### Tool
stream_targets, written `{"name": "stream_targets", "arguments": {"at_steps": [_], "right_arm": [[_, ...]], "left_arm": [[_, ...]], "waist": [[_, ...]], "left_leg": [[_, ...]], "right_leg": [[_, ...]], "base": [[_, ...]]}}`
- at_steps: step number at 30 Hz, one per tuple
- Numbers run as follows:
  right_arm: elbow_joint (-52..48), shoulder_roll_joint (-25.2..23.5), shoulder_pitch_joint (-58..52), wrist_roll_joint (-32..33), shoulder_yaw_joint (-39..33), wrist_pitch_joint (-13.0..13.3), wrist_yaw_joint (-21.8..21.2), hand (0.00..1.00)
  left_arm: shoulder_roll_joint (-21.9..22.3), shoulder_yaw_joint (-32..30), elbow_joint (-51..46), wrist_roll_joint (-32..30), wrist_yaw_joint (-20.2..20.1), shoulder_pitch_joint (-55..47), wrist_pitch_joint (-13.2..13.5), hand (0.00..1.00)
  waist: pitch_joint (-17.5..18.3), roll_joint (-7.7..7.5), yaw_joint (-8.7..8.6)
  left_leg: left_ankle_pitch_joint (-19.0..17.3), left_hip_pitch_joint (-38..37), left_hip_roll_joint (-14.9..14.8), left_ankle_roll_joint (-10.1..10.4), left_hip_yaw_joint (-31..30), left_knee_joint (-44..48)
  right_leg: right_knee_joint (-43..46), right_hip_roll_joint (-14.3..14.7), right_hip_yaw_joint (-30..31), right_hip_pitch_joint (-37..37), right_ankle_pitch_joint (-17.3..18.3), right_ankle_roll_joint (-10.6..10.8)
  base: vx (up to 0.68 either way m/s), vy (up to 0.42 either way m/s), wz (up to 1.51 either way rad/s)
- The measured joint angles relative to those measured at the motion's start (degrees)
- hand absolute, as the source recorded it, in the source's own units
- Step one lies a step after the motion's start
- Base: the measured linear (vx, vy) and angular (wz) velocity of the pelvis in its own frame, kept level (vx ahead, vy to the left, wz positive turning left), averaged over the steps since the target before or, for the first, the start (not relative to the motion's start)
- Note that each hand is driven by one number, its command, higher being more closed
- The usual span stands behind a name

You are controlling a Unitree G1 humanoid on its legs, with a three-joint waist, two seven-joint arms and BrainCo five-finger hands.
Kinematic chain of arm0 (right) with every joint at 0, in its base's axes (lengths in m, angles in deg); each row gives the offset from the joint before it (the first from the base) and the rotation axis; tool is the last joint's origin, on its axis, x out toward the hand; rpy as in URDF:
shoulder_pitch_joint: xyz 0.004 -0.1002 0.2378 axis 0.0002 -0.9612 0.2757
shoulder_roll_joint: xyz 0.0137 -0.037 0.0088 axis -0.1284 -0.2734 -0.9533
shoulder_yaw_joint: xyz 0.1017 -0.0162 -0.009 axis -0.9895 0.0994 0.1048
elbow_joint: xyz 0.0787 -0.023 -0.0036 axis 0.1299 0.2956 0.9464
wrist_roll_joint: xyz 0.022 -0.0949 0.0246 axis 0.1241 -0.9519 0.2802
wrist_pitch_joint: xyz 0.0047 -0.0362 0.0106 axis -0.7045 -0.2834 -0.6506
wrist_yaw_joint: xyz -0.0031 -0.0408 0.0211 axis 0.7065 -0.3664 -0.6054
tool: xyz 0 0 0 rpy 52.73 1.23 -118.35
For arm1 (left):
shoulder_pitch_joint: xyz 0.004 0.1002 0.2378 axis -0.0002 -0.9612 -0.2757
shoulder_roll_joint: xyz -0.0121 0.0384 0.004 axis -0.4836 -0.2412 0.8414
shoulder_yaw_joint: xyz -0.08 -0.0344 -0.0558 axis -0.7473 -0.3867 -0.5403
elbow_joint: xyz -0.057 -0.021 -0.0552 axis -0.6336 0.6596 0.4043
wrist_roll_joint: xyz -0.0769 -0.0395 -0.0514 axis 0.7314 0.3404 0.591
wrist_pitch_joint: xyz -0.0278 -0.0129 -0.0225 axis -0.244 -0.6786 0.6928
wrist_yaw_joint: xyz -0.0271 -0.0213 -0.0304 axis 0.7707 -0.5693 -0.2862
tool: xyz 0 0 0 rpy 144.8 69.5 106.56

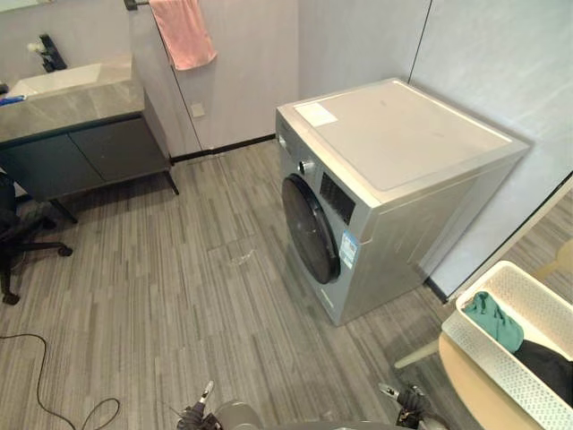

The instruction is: Pick up the laundry basket with both hands and put the clothes into the washing machine.

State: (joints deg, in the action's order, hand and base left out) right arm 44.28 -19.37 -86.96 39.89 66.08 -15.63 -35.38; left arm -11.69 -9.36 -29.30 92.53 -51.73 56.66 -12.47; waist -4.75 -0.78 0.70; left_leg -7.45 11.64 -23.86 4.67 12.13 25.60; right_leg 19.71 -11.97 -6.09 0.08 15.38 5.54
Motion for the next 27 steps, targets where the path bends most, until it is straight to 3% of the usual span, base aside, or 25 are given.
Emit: {"name": "stream_targets", "arguments": {"at_steps": [2, 3, 4, 5, 6, 7, 8, 10, 11, 12, 13, 14, 15, 16, 17, 18, 20, 21, 22, 23, 24, 25, 26, 27], "right_arm": [[2.89, 1.64, -0.14, -0.05, 0.08, 0.38, 0.07, 0.0], [3.79, 2.24, -0.22, -0.03, 0.08, 0.41, 0.08, 0.0], [5.07, 3.61, -0.71, -0.04, -0.16, 0.41, 0.05, 0.0], [7.18, 2.19, -0.82, -0.03, -1.89, 0.28, 0.16, 0.0], [7.7, 0.79, -1.41, 0.04, -2.24, 0.19, 0.02, 0.0], [8.68, -0.48, -1.71, 0.21, -3.66, 0.0, -0.21, 0.0], [8.89, -0.48, -1.61, 0.21, -3.75, -0.07, -0.21, 0.0], [8.64, -0.48, -0.63, 0.59, -4.66, -0.17, 0.14, 0.0], [8.52, -0.48, -0.58, 0.68, -4.6, -0.09, 0.33, 0.0], [7.39, -0.46, -0.48, 1.36, -4.41, -0.15, 0.88, 0.0], [5.81, -0.43, -0.56, 2.33, -3.66, -0.16, 1.17, 0.0], [4.87, -0.42, -0.59, 2.87, -2.88, -0.19, 1.33, 0.0], [1.77, -0.34, -0.54, 4.25, 0.42, -0.21, 1.82, 0.0], [-4.06, -0.2, -0.99, 4.74, 5.34, -0.14, 2.23, 0.0], [-5.46, -0.18, -1.15, 4.76, 6.16, -0.13, 2.24, 0.0], [-11.26, -0.11, -1.16, 4.85, 9.19, -0.02, 2.22, 0.0], [-15.87, 0.55, 0.47, 4.86, 10.93, 1.7, 2.29, 0.0], [-17.44, 1.04, 1.56, 4.9, 11.8, 2.27, 2.43, 0.0], [-18.44, 1.52, 2.1, 4.92, 12.1, 2.65, 2.44, 0.0], [-18.9, 1.84, 2.6, 4.9, 12.41, 2.86, 2.42, 0.0], [-20.99, 2.06, 3.21, 4.89, 13.2, 3.35, 2.44, 0.0], [-22.08, 1.43, 3.43, 4.87, 13.71, 3.68, 2.46, 0.0], [-22.98, 1.61, 3.77, 4.84, 13.54, 4.42, 2.62, 0.0], [-23.44, 1.87, 3.61, 4.83, 12.41, 4.48, 3.35, 0.0]], "left_arm": [[-0.28, 0.6, 0.78, 0.07, 1.16, 0.04, 0.19, 0.0], [-0.31, 0.71, 1.36, 0.12, 1.22, 0.03, 0.21, 0.0], [-0.14, 1.88, 3.16, 0.06, 1.3, -0.26, 0.04, 0.0], [-2.12, 3.44, 3.95, 0.5, 1.04, 0.04, 0.07, 0.0], [-3.9, 5.29, 3.91, 0.26, 1.28, -0.04, 0.1, 0.0], [-6.98, 10.23, 3.95, -0.82, 1.1, 0.84, 0.21, 0.0], [-7.35, 11.2, 3.98, -1.11, 1.06, 0.96, 0.24, 0.0], [-8.52, 17.8, 3.62, -2.21, 1.03, 1.9, 0.54, 0.0], [-8.58, 20.38, 3.22, -2.98, 1.07, 2.16, 1.07, 0.0], [-8.77, 23.53, 2.23, -4.06, 1.08, 2.42, 1.53, 0.0], [-8.77, 25.75, 1.86, -4.24, 1.12, 2.87, 2.1, 0.0], [-8.74, 26.44, 1.86, -4.24, 1.21, 3.17, 2.12, 0.0], [-8.59, 27.12, 1.86, -4.24, 1.48, 3.14, 2.13, 0.0], [-8.13, 27.08, 1.89, -4.24, 2.27, 2.84, 2.02, 0.0], [-8.04, 27.07, 1.89, -4.24, 2.26, 2.84, 2.02, 0.0], [-7.82, 26.7, 1.98, -4.24, 2.24, 2.9, 2.04, 0.0], [-6.76, 25.63, 2.6, -4.22, 2.08, 1.89, 1.92, 0.0], [-5.77, 25.27, 3.43, -4.18, 2.0, 1.82, 1.89, 0.0], [-4.86, 24.79, 3.94, -4.16, 2.01, 1.98, 1.57, 0.0], [-4.25, 24.22, 3.93, -4.18, 2.02, 2.55, 1.4, 0.0], [-3.6, 22.63, 4.9, -4.2, 1.96, 2.65, 1.27, 0.0], [-4.25, 22.41, 5.29, -4.2, 1.94, 2.55, 1.15, 0.0], [-3.49, 21.92, 6.99, -4.22, 1.65, 3.28, 0.6, 0.0], [-2.84, 21.57, 6.15, -4.3, 0.92, 3.51, 0.74, 0.0]], "waist": [[0.18, 0.11, -0.89], [0.43, 0.55, -0.91], [1.52, 2.54, -1.37], [2.13, 0.65, -1.84], [3.21, -1.11, -1.91], [4.77, -2.74, -2.87], [4.81, -2.76, -2.83], [5.08, -2.1, -2.68], [4.97, -1.5, -2.79], [4.88, -0.92, -3.08], [4.89, 0.04, -2.98], [4.75, 0.58, -2.96], [3.94, 2.02, -2.94], [2.94, 3.52, -3.35], [2.84, 3.68, -3.39], [2.96, 3.25, -3.0], [2.74, 3.69, -3.02], [2.8, 3.79, -3.3], [2.43, 3.93, -3.74], [1.62, 4.37, -3.61], [1.1, 4.8, -2.76], [1.12, 2.68, -2.92], [-0.2, 3.07, -3.46], [-0.04, 2.74, -3.25]], "left_leg": [[0.04, -0.36, 0.12, -0.11, -5.46, -4.85], [0.0, -0.61, 0.16, -0.15, -5.65, -4.52], [-0.28, -1.17, 0.4, 0.21, -4.49, -5.0], [-2.59, -1.04, 3.3, 8.48, -3.09, -1.87], [-3.36, -0.29, 5.66, 8.55, -2.48, -1.01], [-5.43, 1.96, 7.71, 7.27, -2.56, 1.58], [-5.63, 2.06, 7.92, 7.02, -2.53, 1.85], [-5.78, 0.88, 9.13, 5.68, -0.78, 1.11], [-5.65, -0.42, 9.82, 4.32, -0.23, -0.47], [-5.23, -1.86, 10.14, 3.12, 0.28, -2.58], [-5.07, -3.26, 10.72, 2.48, 0.78, -4.49], [-4.98, -4.25, 10.88, 2.22, 1.24, -5.46], [-4.81, -6.83, 10.89, 1.87, 2.58, -7.59], [-4.32, -9.8, 10.66, 1.38, 4.11, -10.16], [-4.24, -10.11, 10.6, 1.52, 4.53, -10.47], [-4.18, -10.7, 10.79, 1.64, 6.71, -10.91], [-2.82, -11.39, 10.56, 2.5, 8.79, -12.99], [0.29, -13.2, 10.44, 2.34, 9.43, -16.18], [3.51, -14.78, 9.21, 1.91, 10.46, -18.01], [4.41, -15.35, 7.44, 2.05, 10.96, -18.42], [5.58, -16.33, 5.43, 3.75, 12.48, -19.97], [5.73, -16.18, 6.06, 3.65, 12.67, -20.49], [5.63, -16.53, 4.96, 3.74, 11.25, -21.87], [6.56, -16.64, 5.98, 2.67, 10.84, -22.93]], "right_leg": [[1.41, -4.6, 0.94, 1.02, 1.16, 5.36], [1.47, -5.48, 1.33, 0.95, 1.43, 6.71], [0.35, -6.63, 1.8, 0.19, 1.24, 8.55], [-2.13, -10.65, 3.43, -1.34, 0.03, 9.35], [-3.88, -12.02, 4.8, -1.79, -1.98, 8.6], [-6.88, -13.43, 6.73, -1.73, -10.61, 9.11], [-7.27, -13.46, 7.06, -1.65, -12.32, 9.06], [-7.73, -13.59, 8.55, 0.65, -25.63, 6.38], [-6.59, -13.52, 8.85, 2.13, -28.72, 4.49], [-2.01, -12.46, 8.93, 3.97, -26.94, 3.08], [3.12, -11.01, 7.1, 6.14, -22.02, 0.45], [5.39, -10.16, 5.35, 7.18, -19.82, -0.53], [9.5, -8.72, 1.86, 8.57, -14.74, -2.99], [11.18, -5.2, 0.12, 9.46, -8.29, -1.78], [11.08, -4.45, -0.18, 9.8, -7.32, -1.24], [9.65, -1.95, -1.74, 11.22, -4.53, 0.21], [6.72, -0.55, -2.28, 10.11, -4.24, 1.21], [6.48, -0.06, -3.8, 9.65, -4.26, 1.17], [9.21, 0.72, -4.75, 10.27, -4.95, 0.06], [13.51, 1.67, -4.71, 12.32, -6.13, -1.64], [8.54, 4.8, -4.4, 14.92, -1.62, -0.44], [0.86, 4.56, -4.49, 13.31, -7.16, -2.08], [2.39, 5.12, -6.41, 13.28, -9.0, -2.69], [2.29, 5.15, -6.67, 13.45, -8.74, -2.86]], "base": [[0.08, 0.578, 0.12], [0.11, 0.719, 0.01], [0.16, 0.814, -0.04], [0.2, 0.794, 0.0], [0.29, 0.789, 0.18], [0.25, 0.551, 0.16], [0.27, 0.636, 0.01], [0.18, 0.479, -0.25], [0.17, 0.334, -0.13], [0.17, 0.219, -0.02], [0.16, 0.167, 0.0], [0.13, 0.119, -0.22], [0.1, 0.062, -0.47], [0.08, 0.026, -0.47], [0.06, -0.054, -0.58], [0.06, -0.118, -0.68], [0.06, -0.143, -0.57], [0.1, -0.155, -0.08], [0.15, -0.209, -0.05], [0.06, -0.252, -0.23], [0.07, -0.298, -0.25], [0.05, -0.348, 0.03], [0.06, -0.217, 0.36], [0.04, -0.151, 0.46]]}}
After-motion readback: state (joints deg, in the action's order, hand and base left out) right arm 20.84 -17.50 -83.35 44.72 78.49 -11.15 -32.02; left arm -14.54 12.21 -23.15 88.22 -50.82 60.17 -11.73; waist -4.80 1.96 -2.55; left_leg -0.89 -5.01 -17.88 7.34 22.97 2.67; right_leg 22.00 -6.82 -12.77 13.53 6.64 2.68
